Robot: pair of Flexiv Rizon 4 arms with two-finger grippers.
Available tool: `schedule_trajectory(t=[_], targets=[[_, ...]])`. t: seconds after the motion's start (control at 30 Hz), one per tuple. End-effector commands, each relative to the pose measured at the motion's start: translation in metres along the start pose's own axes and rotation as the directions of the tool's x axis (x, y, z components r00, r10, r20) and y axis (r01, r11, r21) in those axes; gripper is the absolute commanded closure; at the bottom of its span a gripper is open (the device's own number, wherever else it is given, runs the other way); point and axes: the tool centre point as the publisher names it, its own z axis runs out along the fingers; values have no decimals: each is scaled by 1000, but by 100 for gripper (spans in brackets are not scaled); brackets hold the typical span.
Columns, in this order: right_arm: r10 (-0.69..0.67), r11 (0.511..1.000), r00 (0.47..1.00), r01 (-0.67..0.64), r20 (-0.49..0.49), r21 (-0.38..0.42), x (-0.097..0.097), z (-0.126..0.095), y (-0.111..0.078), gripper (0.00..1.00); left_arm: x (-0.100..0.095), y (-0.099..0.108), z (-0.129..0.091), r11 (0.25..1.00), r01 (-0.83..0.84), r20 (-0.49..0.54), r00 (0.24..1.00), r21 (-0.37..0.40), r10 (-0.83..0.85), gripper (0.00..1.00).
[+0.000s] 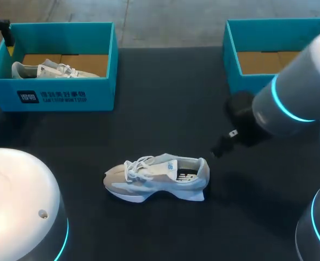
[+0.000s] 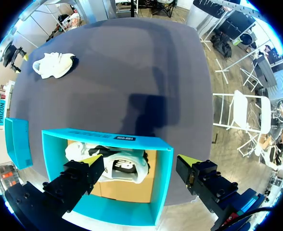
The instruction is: Take the shoe out of the shoebox, open the shoe tongue, remove and reinsert the insole, then place the shoe into the shoebox
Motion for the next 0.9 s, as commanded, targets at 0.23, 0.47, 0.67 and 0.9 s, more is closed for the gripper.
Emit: schedule_trajectory(t=[0.23, 0.47, 0.67, 0.9], targets=[[-273, 962, 800, 224, -534, -157, -15, -9, -25, 0, 1, -1, 0, 1000, -1, -1, 1000, -2, 1, 0], [-273, 962, 800, 224, -534, -157, -15, -9, -25, 0, 1, -1, 0, 1000, -1, -1, 1000, -2, 1, 0], [-273, 962, 800, 224, -534, -157, -15, -9, -25, 0, 1, -1, 0, 1000, -1, -1, 1000, -2, 1, 0], [-333, 940, 833, 261, -441, -218, -6, 0, -30, 0, 1, -1, 0, 1000, -1, -1, 1000, -2, 1, 0]])
